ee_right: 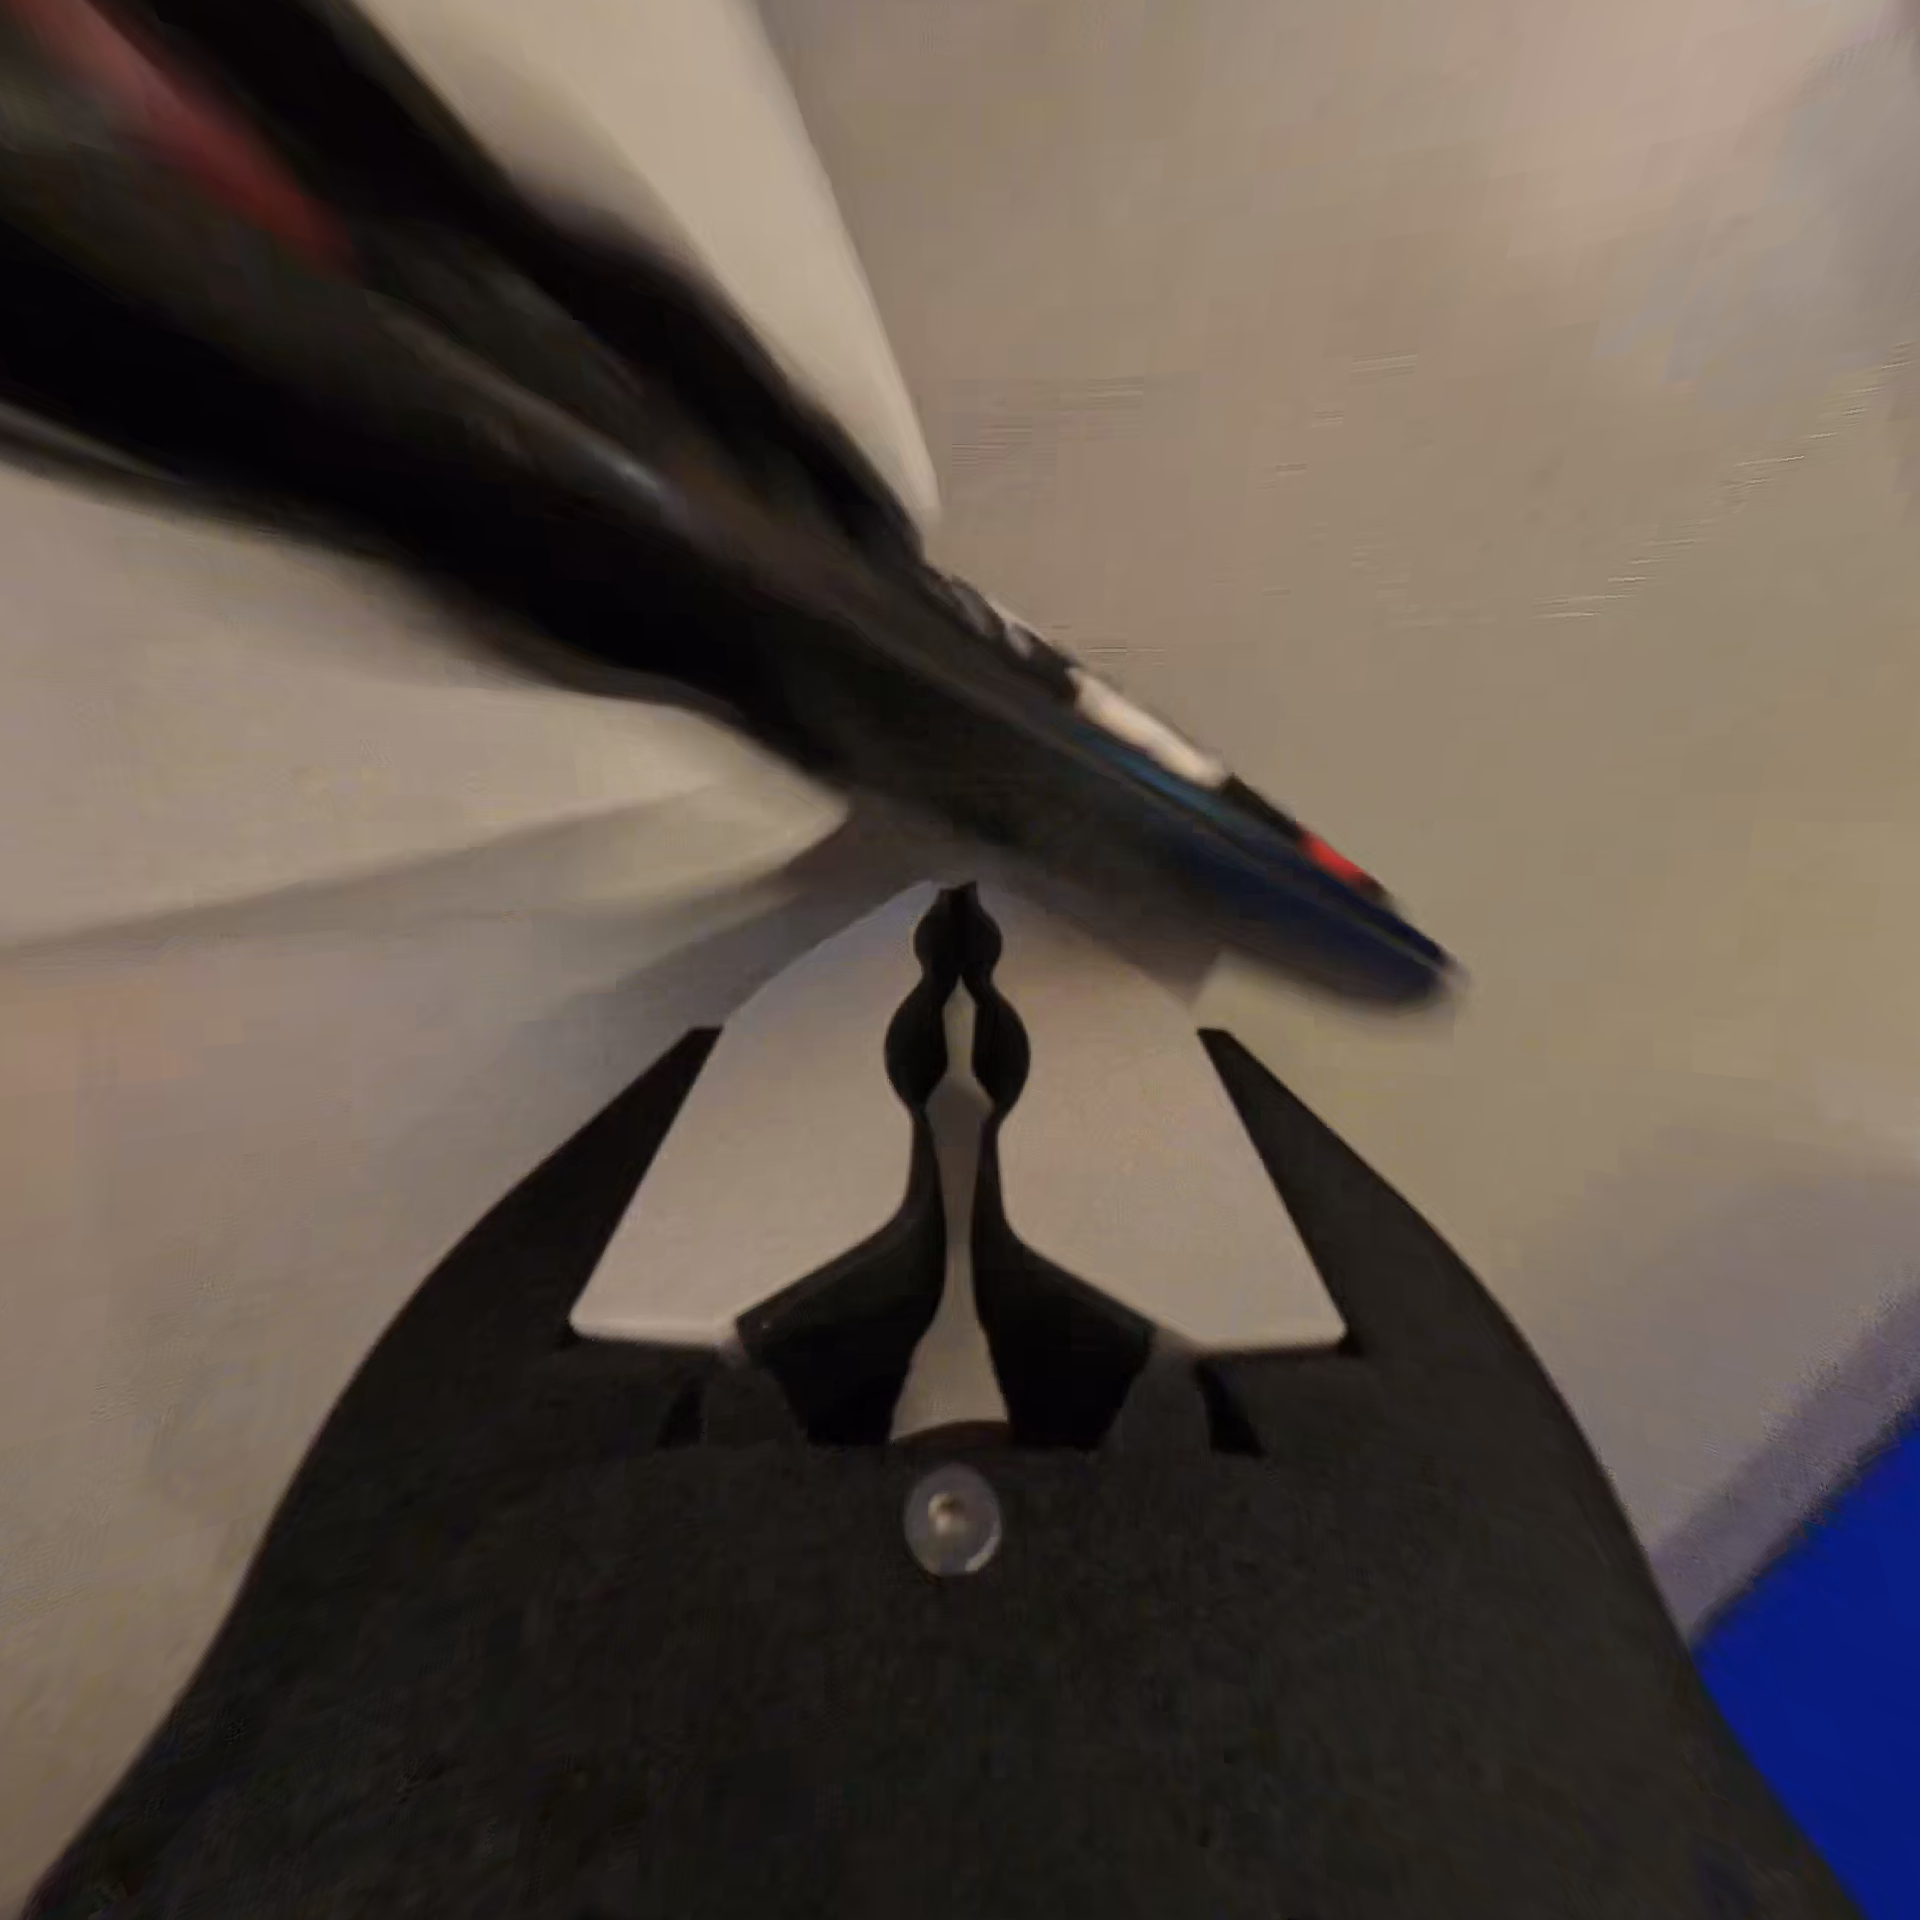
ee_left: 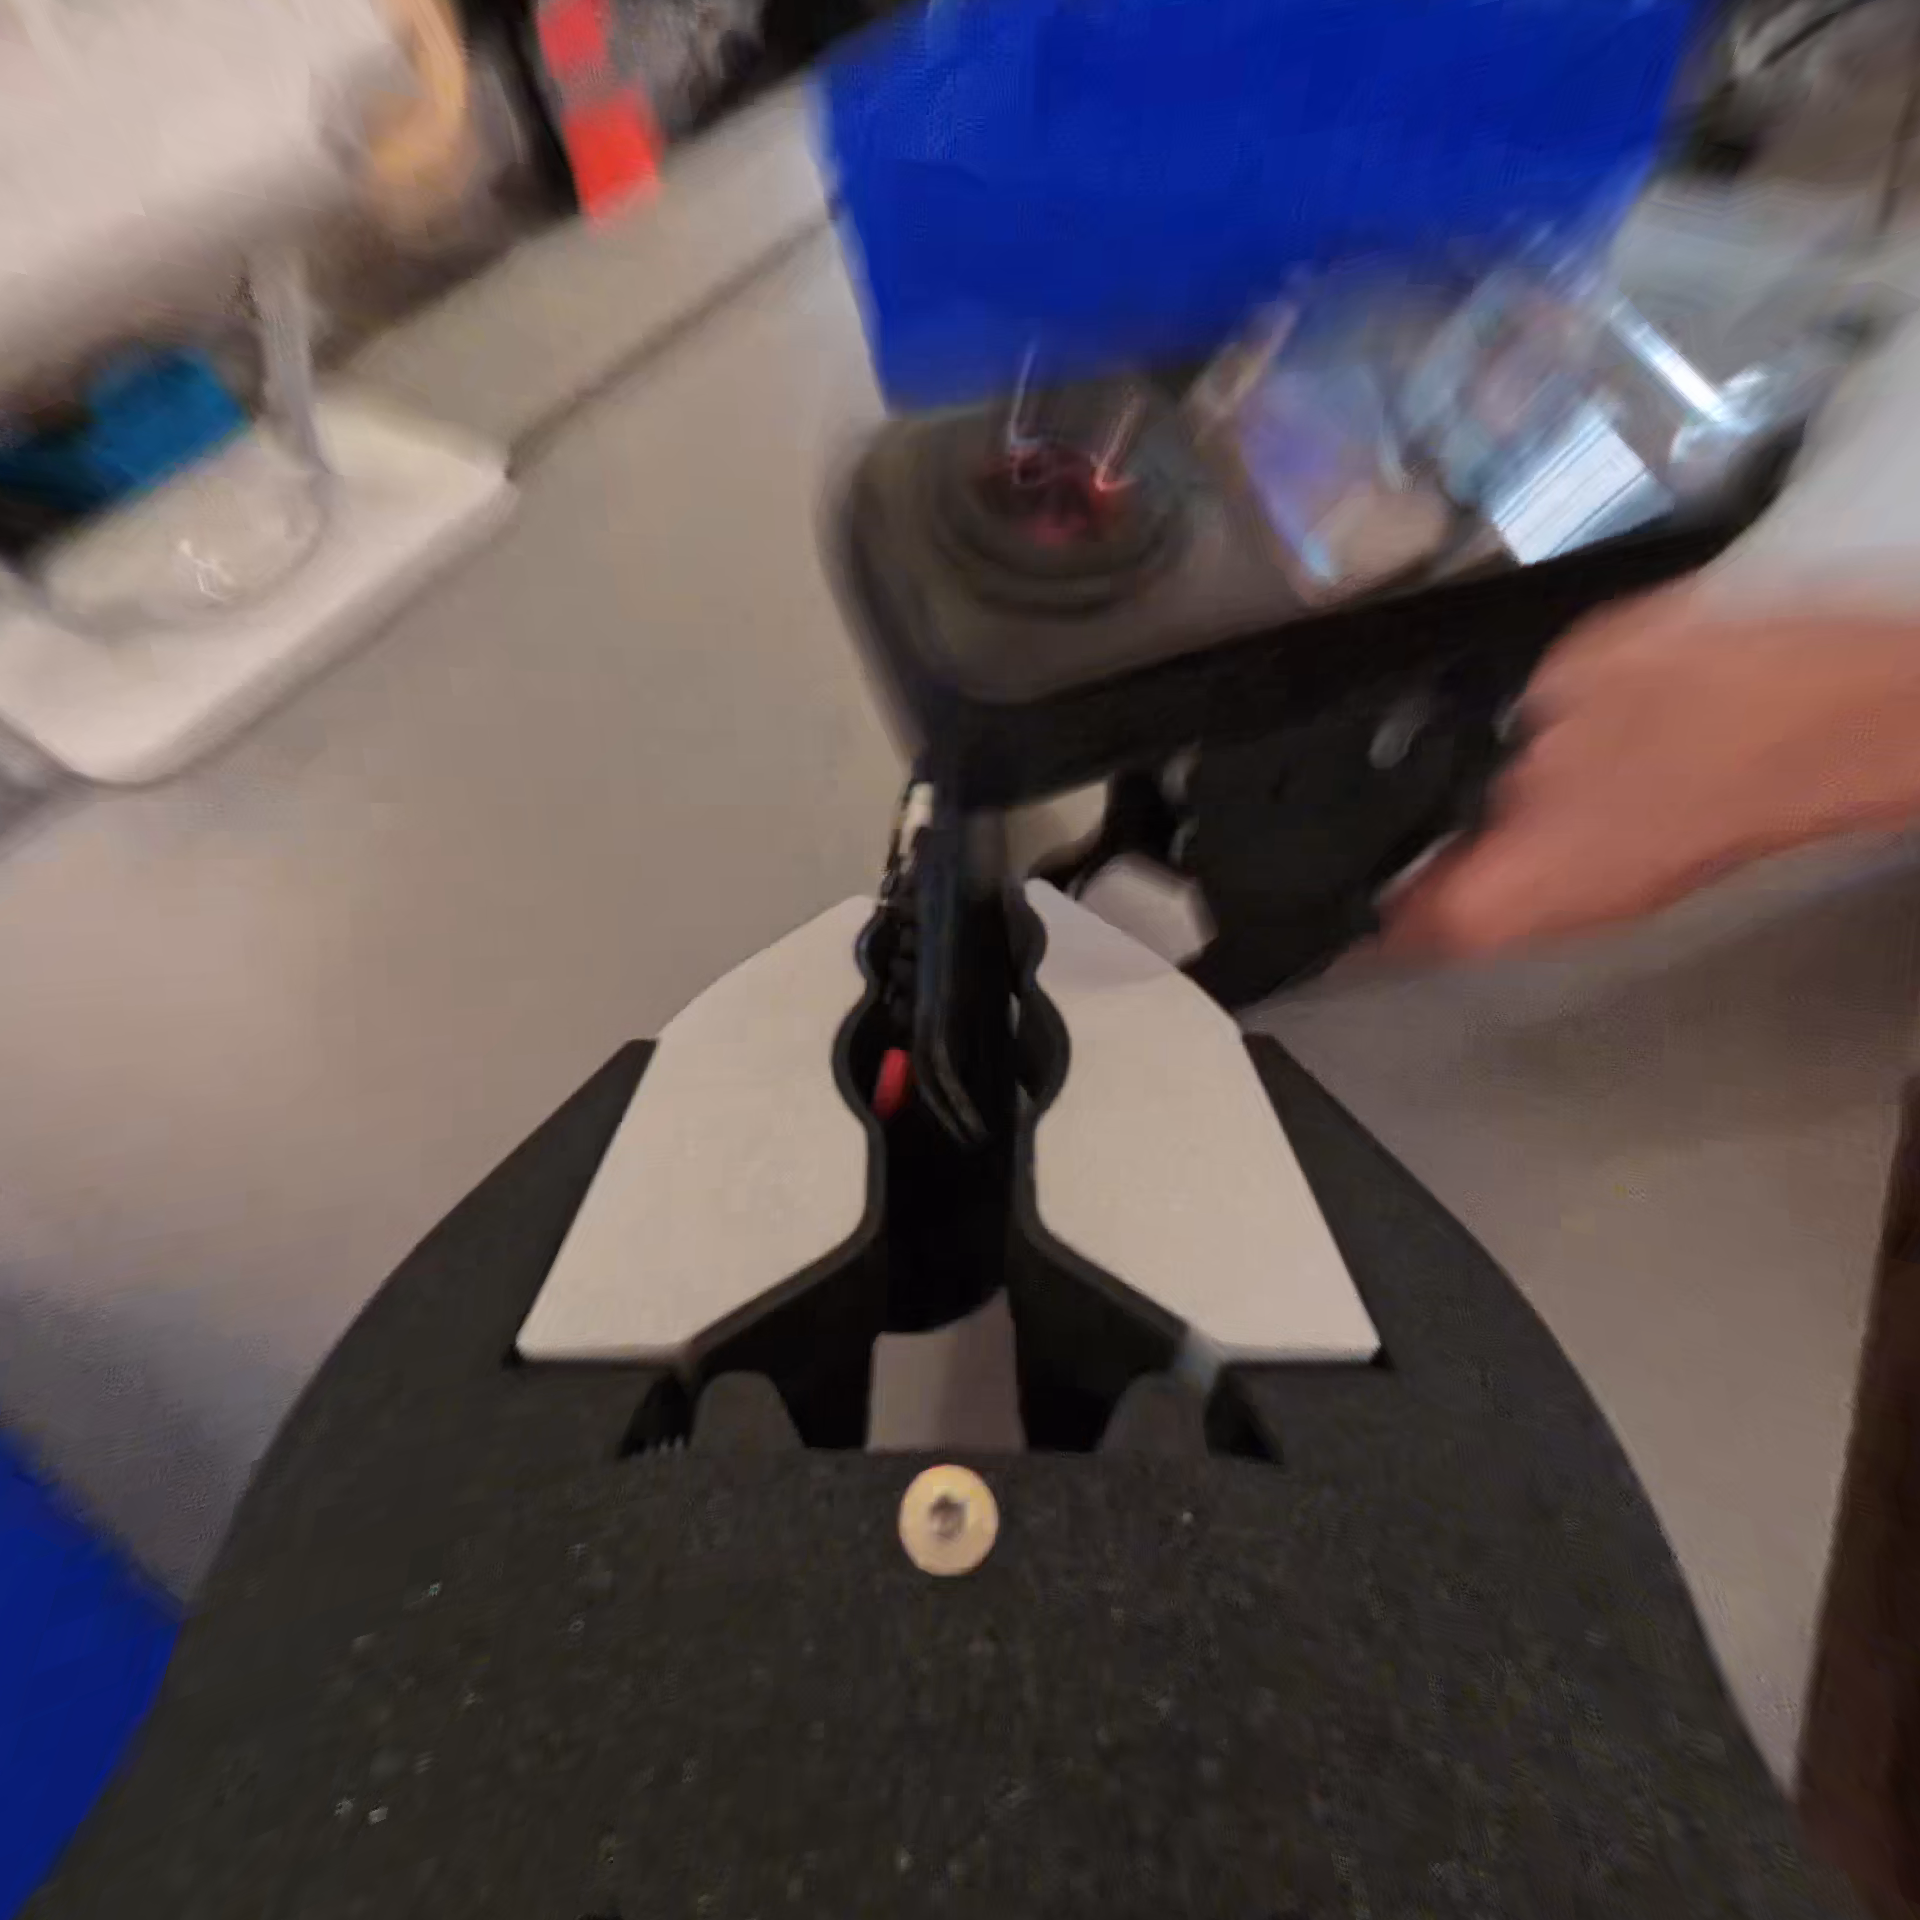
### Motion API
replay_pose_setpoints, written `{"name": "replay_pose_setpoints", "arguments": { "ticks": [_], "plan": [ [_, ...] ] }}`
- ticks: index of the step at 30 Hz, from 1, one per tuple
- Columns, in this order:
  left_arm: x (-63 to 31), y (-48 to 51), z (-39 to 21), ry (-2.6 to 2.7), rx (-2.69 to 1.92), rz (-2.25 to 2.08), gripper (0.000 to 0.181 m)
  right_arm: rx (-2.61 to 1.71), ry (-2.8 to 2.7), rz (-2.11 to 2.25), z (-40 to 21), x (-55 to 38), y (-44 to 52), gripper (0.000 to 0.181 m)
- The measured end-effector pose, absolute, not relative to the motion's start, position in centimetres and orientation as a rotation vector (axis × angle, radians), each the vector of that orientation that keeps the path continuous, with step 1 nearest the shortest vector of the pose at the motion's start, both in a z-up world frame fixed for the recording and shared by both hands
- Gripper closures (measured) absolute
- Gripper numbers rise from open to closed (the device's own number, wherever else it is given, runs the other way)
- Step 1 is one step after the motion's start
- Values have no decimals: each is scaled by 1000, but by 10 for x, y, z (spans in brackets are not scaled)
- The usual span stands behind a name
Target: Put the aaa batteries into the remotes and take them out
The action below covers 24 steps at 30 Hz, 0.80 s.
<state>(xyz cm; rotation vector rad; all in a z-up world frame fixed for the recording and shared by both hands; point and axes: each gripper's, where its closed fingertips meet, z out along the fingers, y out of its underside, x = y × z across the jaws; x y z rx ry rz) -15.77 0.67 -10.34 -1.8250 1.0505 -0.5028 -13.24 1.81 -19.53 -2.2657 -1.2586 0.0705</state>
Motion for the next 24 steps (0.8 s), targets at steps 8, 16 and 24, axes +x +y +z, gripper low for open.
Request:
{"name": "replay_pose_setpoints", "arguments": {
  "ticks": [8, 16, 24],
  "plan": [
    [-191, 13, -116, 1060, -1911, -390, 160, -2158, -928, 572, -118, -131, 41, 181],
    [-168, 2, -138, 1061, -1982, -521, 161, -2162, -820, 710, -144, -89, 16, 181],
    [-160, -5, -159, 1000, -2175, -769, 162, -1849, -1235, 231, -153, -89, 35, 115]
  ]
}}
